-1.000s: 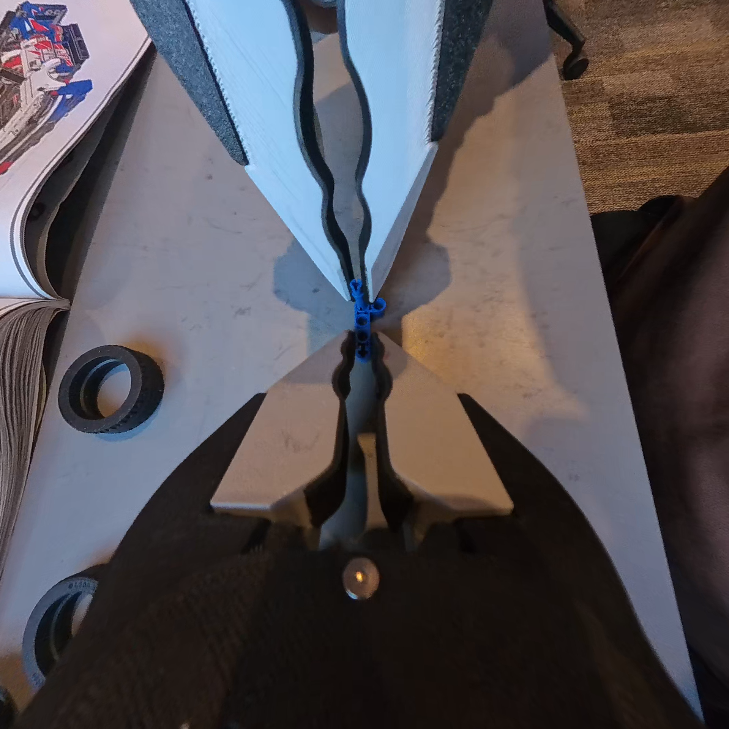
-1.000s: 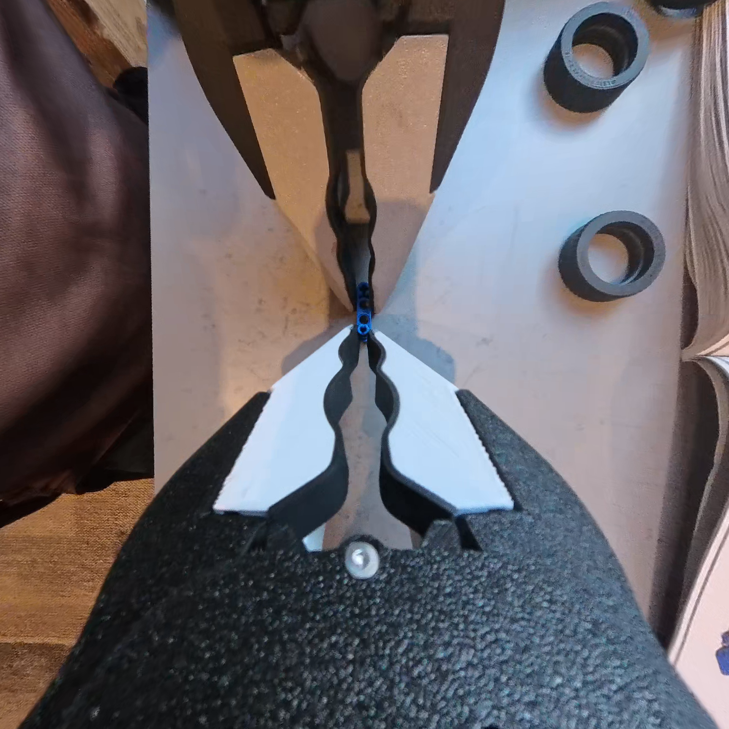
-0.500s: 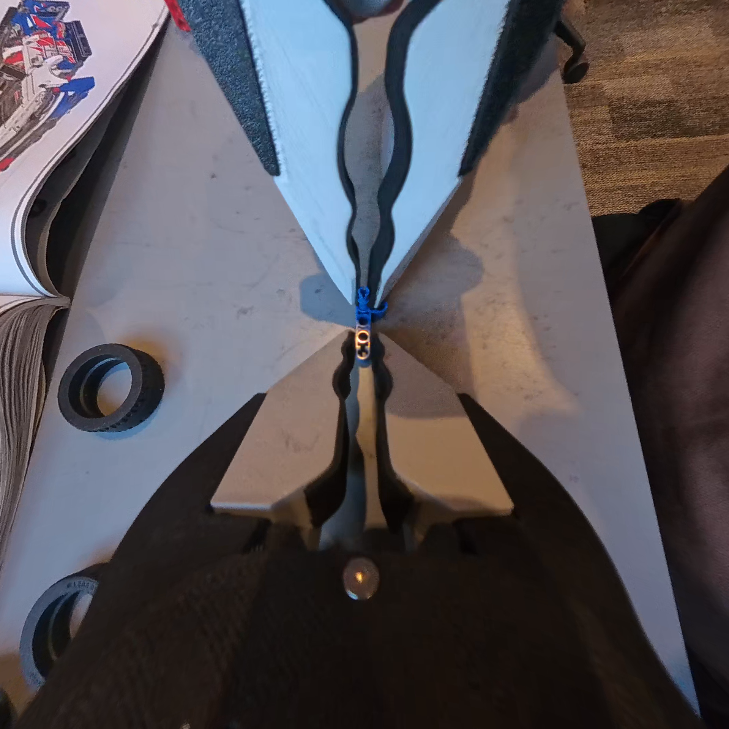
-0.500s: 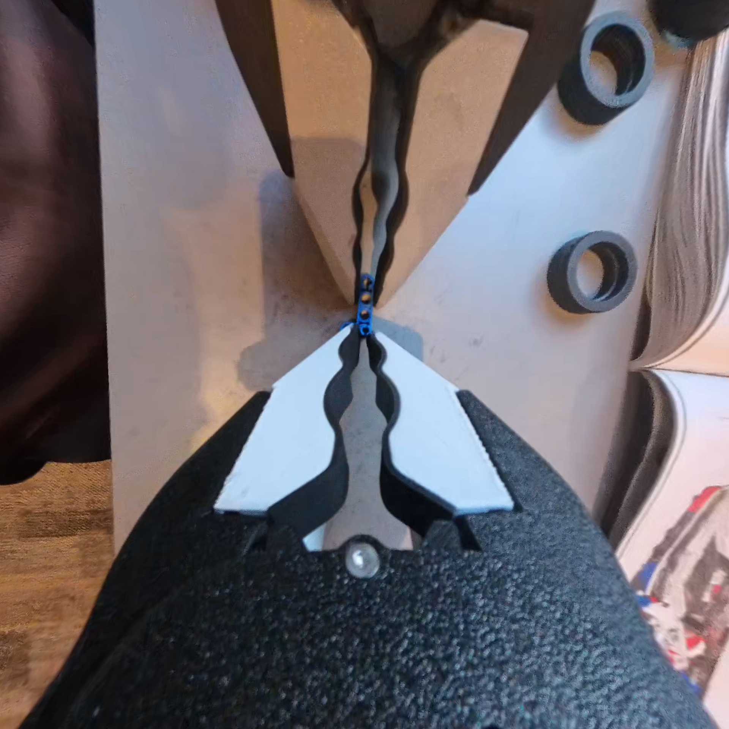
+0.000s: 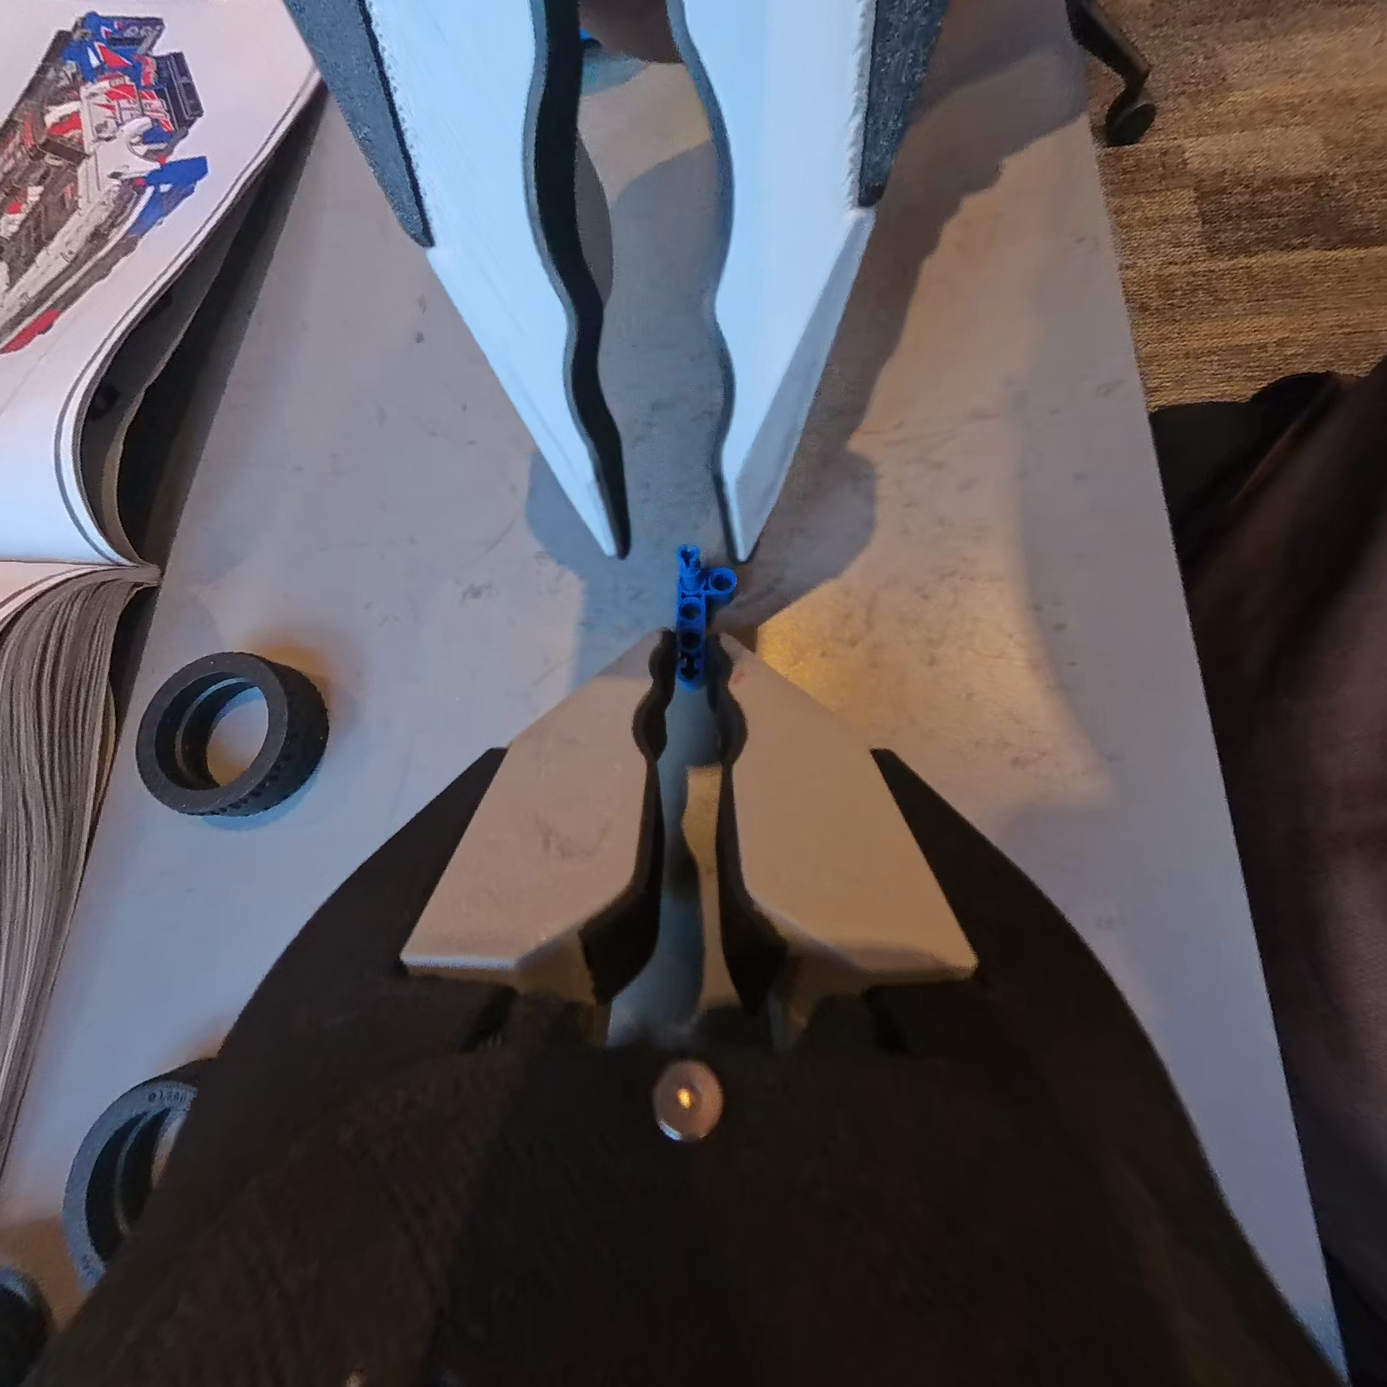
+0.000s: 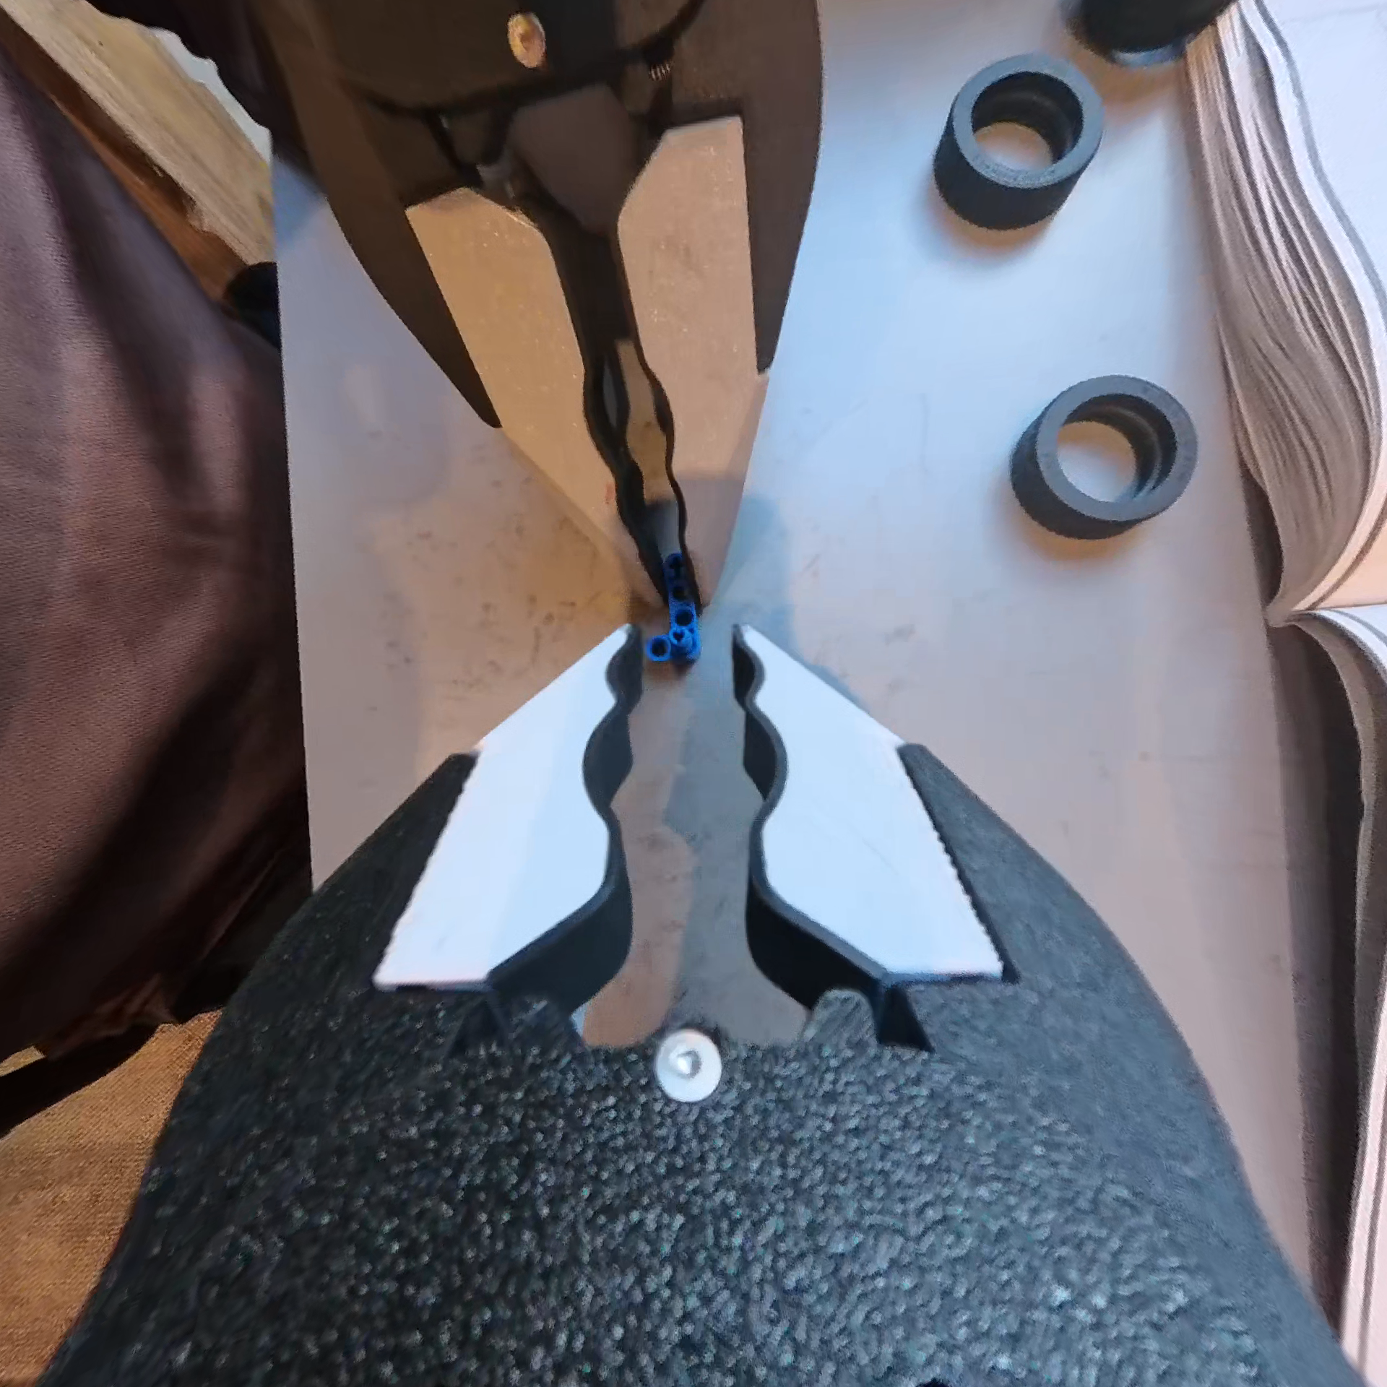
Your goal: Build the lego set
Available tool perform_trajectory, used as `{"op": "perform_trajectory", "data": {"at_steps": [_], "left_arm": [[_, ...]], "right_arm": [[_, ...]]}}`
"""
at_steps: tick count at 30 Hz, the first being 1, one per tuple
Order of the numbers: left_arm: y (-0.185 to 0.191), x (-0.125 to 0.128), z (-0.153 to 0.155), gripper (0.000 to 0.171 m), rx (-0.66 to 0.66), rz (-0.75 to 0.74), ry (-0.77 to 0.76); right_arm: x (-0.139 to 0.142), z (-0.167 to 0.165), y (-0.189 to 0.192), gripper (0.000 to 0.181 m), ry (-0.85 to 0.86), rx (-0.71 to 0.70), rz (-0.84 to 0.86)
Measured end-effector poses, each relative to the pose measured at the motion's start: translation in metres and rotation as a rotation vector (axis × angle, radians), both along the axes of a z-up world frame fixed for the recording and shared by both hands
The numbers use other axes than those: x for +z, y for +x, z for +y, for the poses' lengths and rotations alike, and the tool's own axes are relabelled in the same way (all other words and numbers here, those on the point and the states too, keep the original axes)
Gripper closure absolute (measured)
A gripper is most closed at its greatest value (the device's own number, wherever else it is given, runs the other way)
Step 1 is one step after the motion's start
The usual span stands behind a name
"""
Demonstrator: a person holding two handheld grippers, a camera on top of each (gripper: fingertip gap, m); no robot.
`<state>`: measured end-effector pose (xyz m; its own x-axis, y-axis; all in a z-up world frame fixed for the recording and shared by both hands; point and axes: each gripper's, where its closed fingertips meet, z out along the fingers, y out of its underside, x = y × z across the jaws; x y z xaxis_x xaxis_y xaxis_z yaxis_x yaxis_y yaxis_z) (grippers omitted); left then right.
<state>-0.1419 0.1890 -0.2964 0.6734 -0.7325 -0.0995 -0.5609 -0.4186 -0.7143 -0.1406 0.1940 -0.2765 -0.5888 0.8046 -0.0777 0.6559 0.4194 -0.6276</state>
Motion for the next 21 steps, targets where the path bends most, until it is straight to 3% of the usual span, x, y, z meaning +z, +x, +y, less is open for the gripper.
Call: {"op": "perform_trajectory", "data": {"at_steps": [6,13,21], "left_arm": [[0.002,0.016,0.0,0.168,0.026,-0.161,-0.033],[-0.002,0.026,0.002,0.167,0.08,-0.369,-0.134],[-0.004,0.032,0.004,0.167,0.12,-0.444,-0.146]], "right_arm": [[-0.003,0.001,0.005,0.143,0.117,-0.007,0.128],[0.026,0.009,-0.004,0.145,0.522,-0.008,0.436],[0.02,0.004,-0.012,0.148,0.697,0.041,0.444]]}}
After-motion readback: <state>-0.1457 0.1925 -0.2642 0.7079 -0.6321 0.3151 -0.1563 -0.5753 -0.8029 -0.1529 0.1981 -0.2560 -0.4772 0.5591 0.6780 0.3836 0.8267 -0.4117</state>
